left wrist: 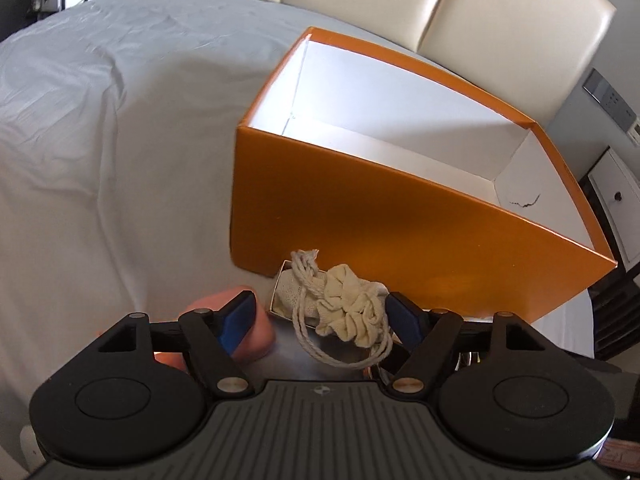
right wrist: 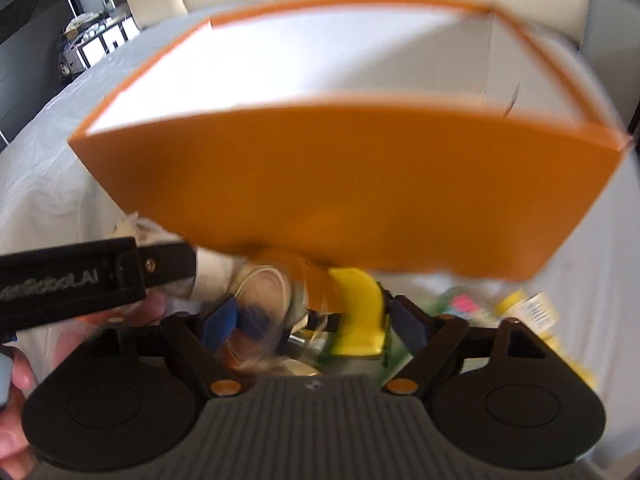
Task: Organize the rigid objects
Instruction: 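Grasp the white box with cloth pouch with left gripper while right grasps gold tin, then lift the pouch box and gold tin and carry both over the orange box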
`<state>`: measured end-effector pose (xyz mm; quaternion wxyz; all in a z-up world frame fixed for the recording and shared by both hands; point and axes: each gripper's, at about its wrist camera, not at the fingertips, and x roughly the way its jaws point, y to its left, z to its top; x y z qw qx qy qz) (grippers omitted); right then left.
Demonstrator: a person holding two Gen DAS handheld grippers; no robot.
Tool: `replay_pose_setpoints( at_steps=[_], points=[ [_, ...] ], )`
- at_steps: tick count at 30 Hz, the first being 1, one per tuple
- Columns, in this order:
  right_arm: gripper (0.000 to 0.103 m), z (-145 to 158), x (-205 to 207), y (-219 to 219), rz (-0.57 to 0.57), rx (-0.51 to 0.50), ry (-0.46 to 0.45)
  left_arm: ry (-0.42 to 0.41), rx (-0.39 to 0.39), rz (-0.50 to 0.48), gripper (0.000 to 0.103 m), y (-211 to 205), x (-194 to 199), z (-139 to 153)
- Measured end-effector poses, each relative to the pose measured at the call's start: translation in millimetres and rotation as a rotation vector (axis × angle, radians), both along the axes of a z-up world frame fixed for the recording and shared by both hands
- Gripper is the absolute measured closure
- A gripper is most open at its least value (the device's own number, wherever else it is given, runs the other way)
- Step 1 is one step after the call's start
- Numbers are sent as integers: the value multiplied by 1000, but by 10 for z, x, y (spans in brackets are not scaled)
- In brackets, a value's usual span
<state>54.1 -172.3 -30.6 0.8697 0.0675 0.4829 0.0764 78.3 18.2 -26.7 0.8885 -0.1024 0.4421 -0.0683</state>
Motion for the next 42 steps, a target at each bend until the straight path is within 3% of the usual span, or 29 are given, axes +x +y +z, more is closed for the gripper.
replay_pose_setpoints(
  at_steps=[1,10,12,14,18,21,22,28,34,35,36,38,42],
  points=[
    [14,-16,25,16,1,-8,-6,-5,-5,-10,23,-5,4,-3],
    [22,-32,48,-25,-24,48,-11,-14,-56,-2,29,55,27,-19],
    [29,3,14,-59,-39,67,-29,-15,-65,4,30,70,23,-12],
    [47,62,-49,-123,-64,95,-70,-17,-63,5,31,68,14,2],
    [52,118,-116,-227,-78,154,-78,-34,-49,-5,35,45,-38,46],
    [60,189,-205,-262,-66,185,-97,-61,-26,-2,43,48,-105,87],
    [74,231,-250,-268,-53,206,-117,-66,-14,0,45,43,-124,96],
    [75,350,-435,-294,-52,222,-124,-92,13,-4,52,22,-224,158],
    [76,475,-632,-400,-73,221,-156,-125,-7,-25,57,54,-365,266],
    [76,517,-663,-406,-72,214,-167,-135,-8,-31,78,55,-387,297],
    [76,565,-696,-420,-71,203,-179,-147,-8,-42,77,51,-410,342],
    [76,652,-739,-456,-76,194,-195,-189,5,-51,102,40,-462,445],
    [76,883,-787,-517,-73,207,-240,-283,30,-83,103,-1,-521,703]
  ],
)
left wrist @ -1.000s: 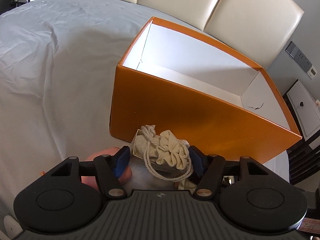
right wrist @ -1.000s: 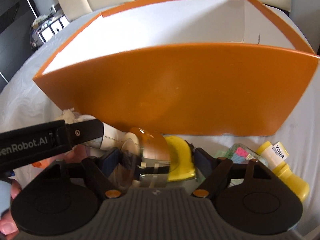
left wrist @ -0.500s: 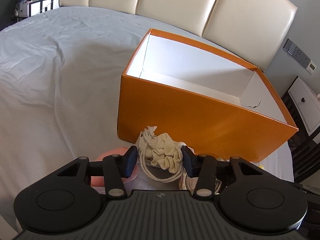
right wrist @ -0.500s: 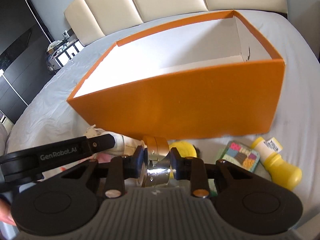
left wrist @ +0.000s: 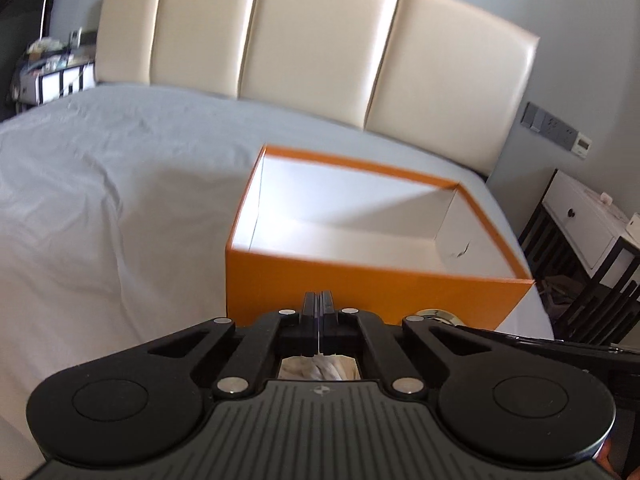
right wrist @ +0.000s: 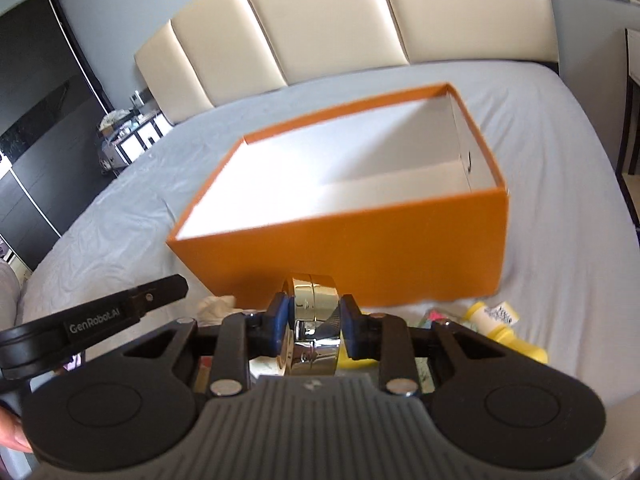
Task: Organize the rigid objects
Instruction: 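Lift the pouch box and gold tin and carry both over the orange box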
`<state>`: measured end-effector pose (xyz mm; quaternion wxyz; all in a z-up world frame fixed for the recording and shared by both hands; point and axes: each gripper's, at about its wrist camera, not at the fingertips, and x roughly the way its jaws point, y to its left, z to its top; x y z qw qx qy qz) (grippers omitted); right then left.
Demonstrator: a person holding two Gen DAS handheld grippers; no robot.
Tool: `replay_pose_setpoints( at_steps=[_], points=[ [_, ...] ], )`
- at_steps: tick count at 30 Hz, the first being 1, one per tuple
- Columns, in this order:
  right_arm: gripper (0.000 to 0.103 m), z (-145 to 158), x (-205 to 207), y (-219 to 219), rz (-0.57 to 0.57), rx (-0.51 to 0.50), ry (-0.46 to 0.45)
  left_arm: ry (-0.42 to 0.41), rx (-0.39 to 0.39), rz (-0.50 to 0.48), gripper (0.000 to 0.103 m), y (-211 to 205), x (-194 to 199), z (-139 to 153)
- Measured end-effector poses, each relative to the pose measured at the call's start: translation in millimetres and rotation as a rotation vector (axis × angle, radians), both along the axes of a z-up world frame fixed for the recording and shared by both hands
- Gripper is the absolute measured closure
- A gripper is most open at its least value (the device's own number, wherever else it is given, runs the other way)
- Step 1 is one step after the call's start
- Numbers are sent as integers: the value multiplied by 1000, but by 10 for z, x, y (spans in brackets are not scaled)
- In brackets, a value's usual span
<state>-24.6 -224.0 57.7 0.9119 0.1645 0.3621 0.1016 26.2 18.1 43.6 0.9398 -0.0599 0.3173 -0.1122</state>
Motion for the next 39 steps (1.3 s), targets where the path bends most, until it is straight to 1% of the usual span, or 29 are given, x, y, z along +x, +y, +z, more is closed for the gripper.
replay_pose_setpoints(
  at_steps=[1,2,3,4,5,6,7,8,9,11,14,15,16,17,19,21,23,25,27,28,29,31,33,35,37,38,39],
  points=[
    [76,55,6,18,6,-10,-15,7,10,-12,102,-11,17,38],
    [76,96,6,36,12,-25,-28,34,24,-29,99,-26,50,59],
    [76,122,13,62,17,-44,-40,71,31,-46,98,-33,84,59],
    [76,121,33,101,20,-61,-47,97,28,-55,93,-23,104,45],
    [76,97,37,111,23,-73,-47,121,22,-54,82,-5,114,11],
    [76,61,52,119,24,-77,-39,140,17,-51,73,15,112,-30],
    [76,5,76,120,20,-77,-26,154,15,-43,58,34,99,-83],
    [76,-63,99,124,13,-79,-10,163,16,-35,53,50,85,-136],
    [76,-137,123,129,6,-86,6,175,21,-32,53,64,74,-189],
    [76,-263,162,149,-6,-109,16,207,30,-34,47,47,94,-290],
    [75,-309,179,189,11,-137,-6,233,44,-30,45,19,141,-380],
    [74,-314,186,199,23,-138,-10,236,43,-24,44,14,166,-394],
    [72,-327,198,205,35,-135,-8,240,35,-23,42,8,196,-404],
    [71,-364,221,202,45,-126,7,245,26,-26,40,2,229,-415],
    [69,-463,267,173,51,-90,44,265,30,-28,40,-12,310,-448],
    [68,-518,310,120,36,-58,68,304,44,-20,40,-30,397,-515],
    [68,-534,350,58,27,-14,81,342,24,-14,40,-25,476,-591],
    [68,-564,375,3,2,24,93,380,0,-17,38,-24,546,-665],
    [68,-571,375,-60,-55,44,83,421,-5,-24,36,-42,618,-758],
    [69,-559,370,-86,-85,41,70,440,1,-27,34,-56,648,-805],
    [69,-553,377,-106,-104,41,63,457,-4,-34,25,-68,673,-852],
    [69,-585,410,-133,-106,68,78,477,-32,-58,17,-79,710,-914],
    [68,-626,450,-126,-92,90,95,459,0,-73,15,-143,726,-919],
    [68,-636,474,-109,-90,88,94,426,69,-87,15,-237,732,-919],
    [66,-655,489,-108,-96,87,96,413,107,-99,21,-295,729,-936],
    [66,-670,498,-114,-97,95,101,404,130,-108,21,-312,714,-943],
    [66,-686,508,-121,-99,103,111,402,136,-112,22,-303,701,-943]
  ],
)
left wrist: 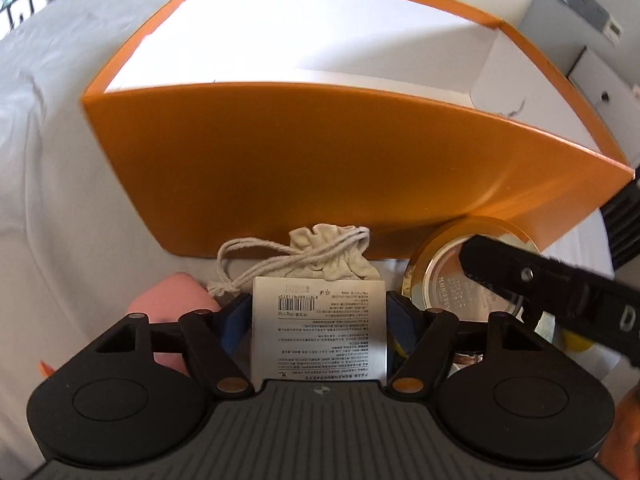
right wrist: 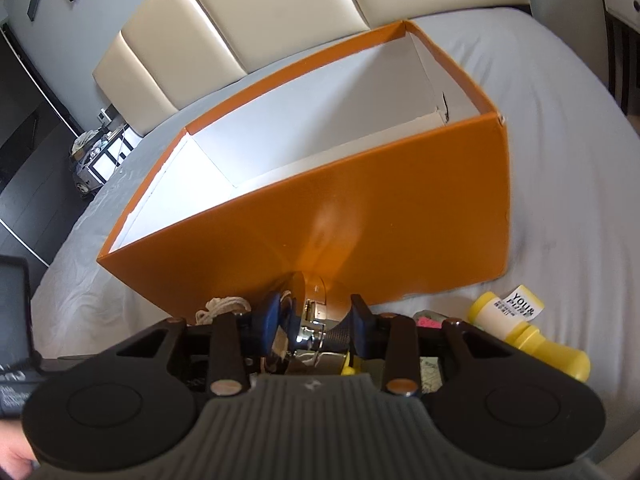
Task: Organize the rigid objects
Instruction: 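Lift the pouch box and gold tin and carry both over the orange box, then lower both items into the orange box and open both grippers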
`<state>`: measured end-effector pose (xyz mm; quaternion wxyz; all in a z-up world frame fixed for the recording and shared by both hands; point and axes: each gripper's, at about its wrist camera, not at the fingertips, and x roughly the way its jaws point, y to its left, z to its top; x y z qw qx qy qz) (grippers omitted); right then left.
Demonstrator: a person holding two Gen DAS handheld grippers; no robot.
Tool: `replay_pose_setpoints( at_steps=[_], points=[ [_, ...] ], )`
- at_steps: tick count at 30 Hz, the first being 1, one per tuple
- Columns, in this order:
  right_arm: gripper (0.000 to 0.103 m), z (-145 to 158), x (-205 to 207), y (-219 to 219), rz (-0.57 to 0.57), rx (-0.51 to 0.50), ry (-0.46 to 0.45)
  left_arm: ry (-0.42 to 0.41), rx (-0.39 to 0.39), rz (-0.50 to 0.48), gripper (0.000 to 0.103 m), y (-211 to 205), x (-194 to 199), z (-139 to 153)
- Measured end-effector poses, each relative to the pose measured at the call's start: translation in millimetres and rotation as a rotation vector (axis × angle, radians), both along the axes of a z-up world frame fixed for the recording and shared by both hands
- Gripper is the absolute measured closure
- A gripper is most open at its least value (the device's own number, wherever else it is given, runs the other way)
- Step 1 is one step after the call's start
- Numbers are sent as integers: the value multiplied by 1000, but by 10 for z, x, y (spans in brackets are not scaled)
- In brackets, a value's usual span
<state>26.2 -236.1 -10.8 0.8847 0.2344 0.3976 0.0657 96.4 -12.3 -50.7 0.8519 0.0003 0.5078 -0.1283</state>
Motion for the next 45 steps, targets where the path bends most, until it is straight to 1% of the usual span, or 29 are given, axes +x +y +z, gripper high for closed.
replay_pose_setpoints(
  at_steps=[4,10,12,14,16,18,20,23,27,30,33,36,38,39,40,41,43,45],
  points=[
    [65,-43,16,-40,-16,48,25,1,-51,16,25,117,-65,18],
    [65,-22,-11,-29,-26,51,18,-38,-89,29,26,210,-232,135],
    [68,8,-45,-19,-24,48,0,-61,-99,44,26,257,-307,198],
    [74,52,-121,-41,-16,52,-32,-85,-111,65,26,314,-388,258],
    [76,115,-186,-35,-3,35,-66,-109,-129,85,27,383,-468,324],
    [76,154,-251,13,9,-7,-88,-126,-134,97,27,442,-541,376],
    [76,179,-294,62,17,-42,-101,-141,-133,110,28,457,-585,424],
    [76,246,-347,82,19,-57,-114,-174,-157,110,28,481,-659,549],
    [76,477,-484,38,20,-73,-175,-243,-218,94,28,526,-755,826],
    [76,718,-547,1,13,-66,-235,-310,-254,82,28,482,-682,1080],
    [76,980,-521,-25,15,-56,-294,-376,-254,66,28,409,-519,1303],
    [76,1217,-388,-21,16,-78,-346,-404,-238,80,28,366,-295,1481],
    [76,1335,-254,-12,5,-97,-360,-424,-227,73,28,318,-116,1536],
    [76,1373,-181,-6,1,-107,-361,-416,-213,50,27,273,-20,1535],
    [76,1392,-92,1,-3,-118,-354,-390,-196,38,27,237,93,1508],
    [76,1386,15,22,-8,-132,-332,-342,-174,36,27,200,189,1441],
    [76,1288,241,50,-14,-168,-254,-263,-126,25,27,142,378,1270],
    [76,1120,427,69,-11,-195,-162,-212,-79,17,28,137,462,1078]
  ],
)
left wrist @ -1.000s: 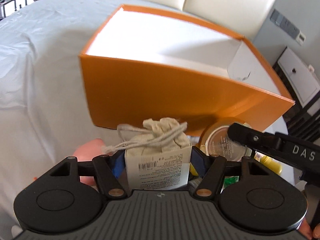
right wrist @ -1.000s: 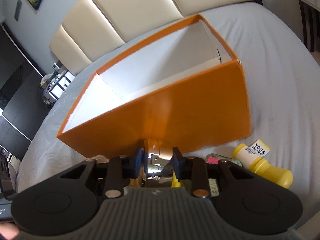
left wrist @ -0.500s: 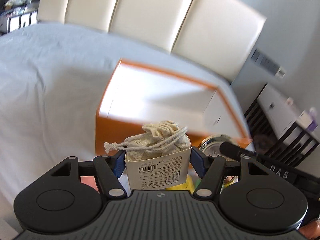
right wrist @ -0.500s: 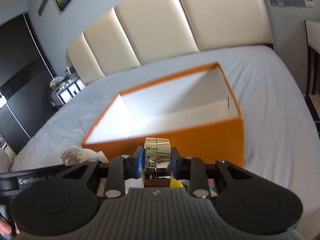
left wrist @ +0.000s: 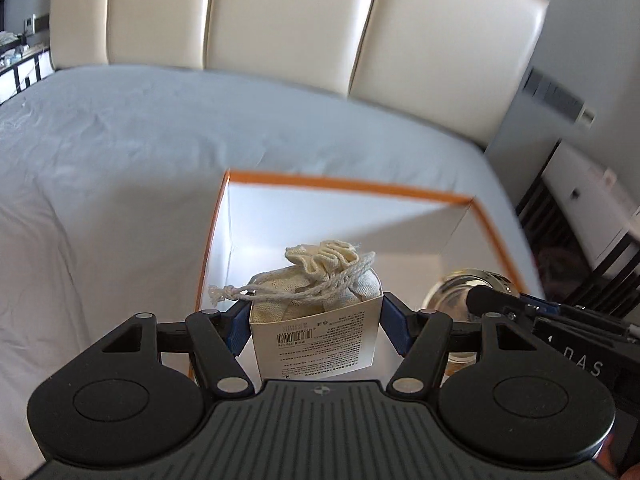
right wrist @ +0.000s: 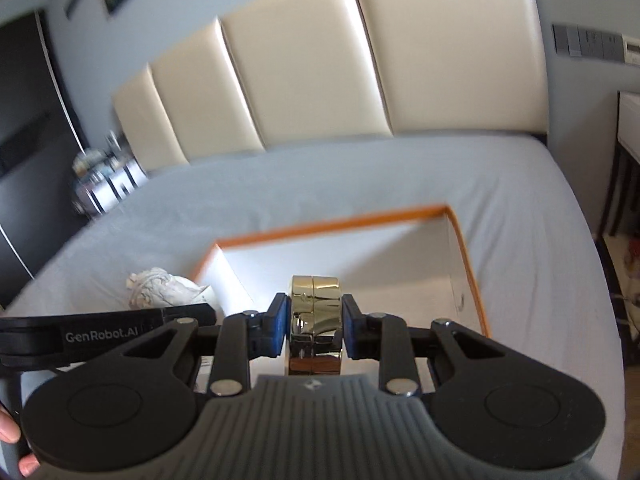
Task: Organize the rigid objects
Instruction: 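Lower both items into the orange box and open both grippers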
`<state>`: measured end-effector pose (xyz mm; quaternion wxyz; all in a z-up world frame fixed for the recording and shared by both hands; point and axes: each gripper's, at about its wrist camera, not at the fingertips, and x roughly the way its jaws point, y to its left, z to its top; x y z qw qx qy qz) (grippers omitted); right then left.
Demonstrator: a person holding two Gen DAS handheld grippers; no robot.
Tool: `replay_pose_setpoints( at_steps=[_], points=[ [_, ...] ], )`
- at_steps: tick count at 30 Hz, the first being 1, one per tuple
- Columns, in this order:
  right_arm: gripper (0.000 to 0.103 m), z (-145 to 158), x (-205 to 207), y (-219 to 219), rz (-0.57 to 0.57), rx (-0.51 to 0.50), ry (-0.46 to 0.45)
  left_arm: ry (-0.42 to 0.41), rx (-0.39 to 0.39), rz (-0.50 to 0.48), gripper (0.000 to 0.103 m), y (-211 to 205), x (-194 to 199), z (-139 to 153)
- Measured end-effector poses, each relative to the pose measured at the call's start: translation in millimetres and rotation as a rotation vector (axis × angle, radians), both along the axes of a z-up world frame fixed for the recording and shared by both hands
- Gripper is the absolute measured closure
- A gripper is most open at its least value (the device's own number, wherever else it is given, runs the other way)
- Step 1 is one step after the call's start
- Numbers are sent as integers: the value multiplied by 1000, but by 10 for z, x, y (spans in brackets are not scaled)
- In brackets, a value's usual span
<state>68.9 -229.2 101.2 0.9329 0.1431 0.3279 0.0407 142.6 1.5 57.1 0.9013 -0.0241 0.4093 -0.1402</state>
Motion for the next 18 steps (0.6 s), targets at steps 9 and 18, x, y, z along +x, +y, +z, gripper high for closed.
replay_pose_setpoints(
  at_steps=[9,18],
  points=[
    [76,-595,488,107,71,35,240,66,152,-92,27,-50,85,-410],
    [76,-753,656,263,87,25,334,60,134,-132,24,21,82,-412]
  ],
)
